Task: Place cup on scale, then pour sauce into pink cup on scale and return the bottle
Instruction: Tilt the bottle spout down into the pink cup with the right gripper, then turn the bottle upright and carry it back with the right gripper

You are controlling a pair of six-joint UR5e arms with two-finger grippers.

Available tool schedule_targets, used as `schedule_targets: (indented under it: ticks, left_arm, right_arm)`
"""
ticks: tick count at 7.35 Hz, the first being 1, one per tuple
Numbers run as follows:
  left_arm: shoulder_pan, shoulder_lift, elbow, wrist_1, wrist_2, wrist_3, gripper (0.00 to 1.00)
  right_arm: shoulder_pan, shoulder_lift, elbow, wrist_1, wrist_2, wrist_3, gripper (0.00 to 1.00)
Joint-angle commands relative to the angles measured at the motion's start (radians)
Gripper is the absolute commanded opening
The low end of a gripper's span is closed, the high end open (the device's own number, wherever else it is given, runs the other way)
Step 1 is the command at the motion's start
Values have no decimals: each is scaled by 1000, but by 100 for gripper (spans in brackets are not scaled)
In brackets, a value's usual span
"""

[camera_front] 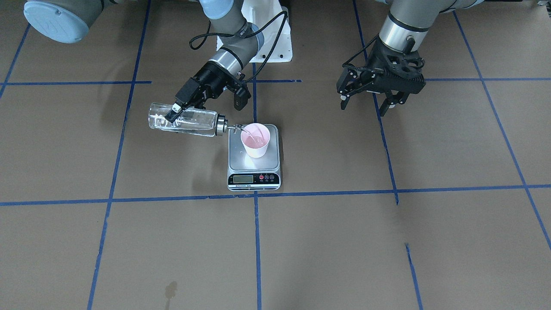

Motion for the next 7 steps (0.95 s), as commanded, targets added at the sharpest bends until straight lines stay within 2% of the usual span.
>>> schedule_targets:
  ticks: [1, 5, 7]
  left_arm:
    - [0, 0, -2, 0, 0, 0, 100]
    - [0, 0, -3, 2, 0, -1, 100]
    - [0, 0, -5, 2, 1, -1, 100]
  right_arm:
    - [1, -2, 63, 13, 7, 21, 0]
    - [7, -35, 94, 297, 87, 24, 0]
    - [25, -86, 205, 451, 156, 31, 0]
